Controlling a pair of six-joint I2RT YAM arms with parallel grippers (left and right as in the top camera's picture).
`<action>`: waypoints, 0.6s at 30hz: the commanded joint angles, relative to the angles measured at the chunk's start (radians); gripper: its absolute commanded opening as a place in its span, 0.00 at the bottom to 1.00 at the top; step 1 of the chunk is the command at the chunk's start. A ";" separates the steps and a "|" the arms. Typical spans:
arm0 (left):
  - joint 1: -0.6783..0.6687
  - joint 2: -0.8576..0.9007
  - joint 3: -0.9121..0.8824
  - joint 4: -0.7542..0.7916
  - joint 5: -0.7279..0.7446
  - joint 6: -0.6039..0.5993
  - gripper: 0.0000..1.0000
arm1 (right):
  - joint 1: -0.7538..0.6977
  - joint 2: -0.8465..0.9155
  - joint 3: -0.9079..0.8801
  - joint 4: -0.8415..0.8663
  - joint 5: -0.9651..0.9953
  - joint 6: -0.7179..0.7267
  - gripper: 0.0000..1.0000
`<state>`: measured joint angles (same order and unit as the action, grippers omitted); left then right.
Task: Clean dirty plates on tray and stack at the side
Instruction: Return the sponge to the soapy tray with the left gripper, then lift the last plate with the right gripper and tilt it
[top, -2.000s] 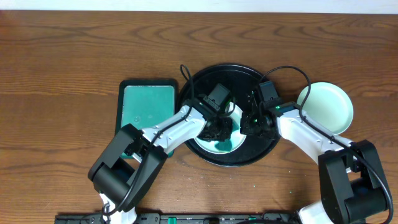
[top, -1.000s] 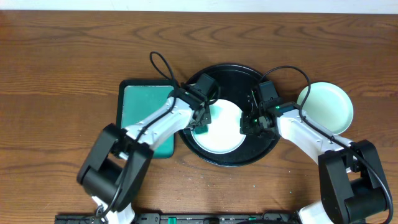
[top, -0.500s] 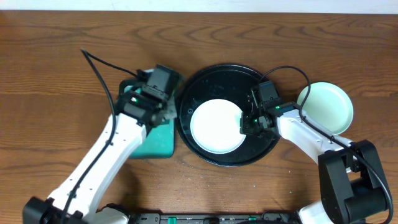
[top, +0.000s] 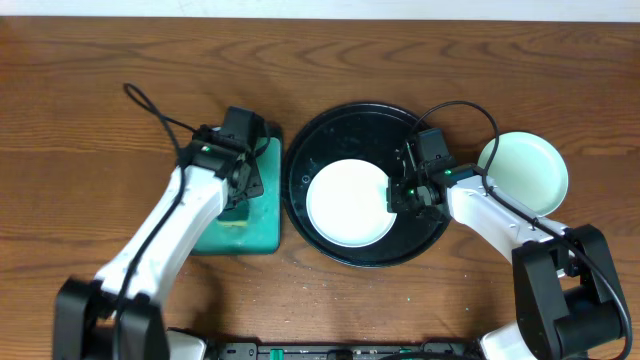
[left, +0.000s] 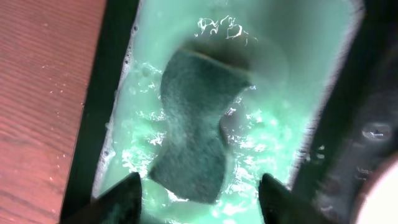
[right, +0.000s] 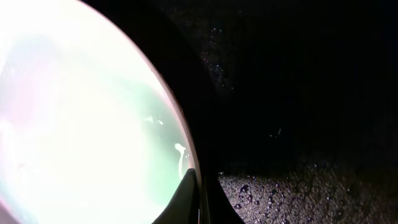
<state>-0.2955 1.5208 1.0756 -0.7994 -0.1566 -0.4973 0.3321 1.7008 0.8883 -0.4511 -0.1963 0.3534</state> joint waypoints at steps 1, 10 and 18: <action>0.005 -0.150 0.040 -0.020 0.024 0.014 0.68 | 0.004 -0.042 0.037 -0.026 -0.071 -0.036 0.01; 0.004 -0.473 0.040 -0.076 0.044 0.014 0.78 | 0.130 -0.253 0.201 -0.027 0.023 -0.128 0.01; 0.005 -0.605 0.040 -0.079 0.044 0.014 0.80 | 0.396 -0.199 0.224 0.281 0.318 -0.238 0.01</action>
<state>-0.2955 0.9371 1.0946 -0.8745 -0.1139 -0.4927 0.6624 1.4437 1.1122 -0.2115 -0.0349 0.1814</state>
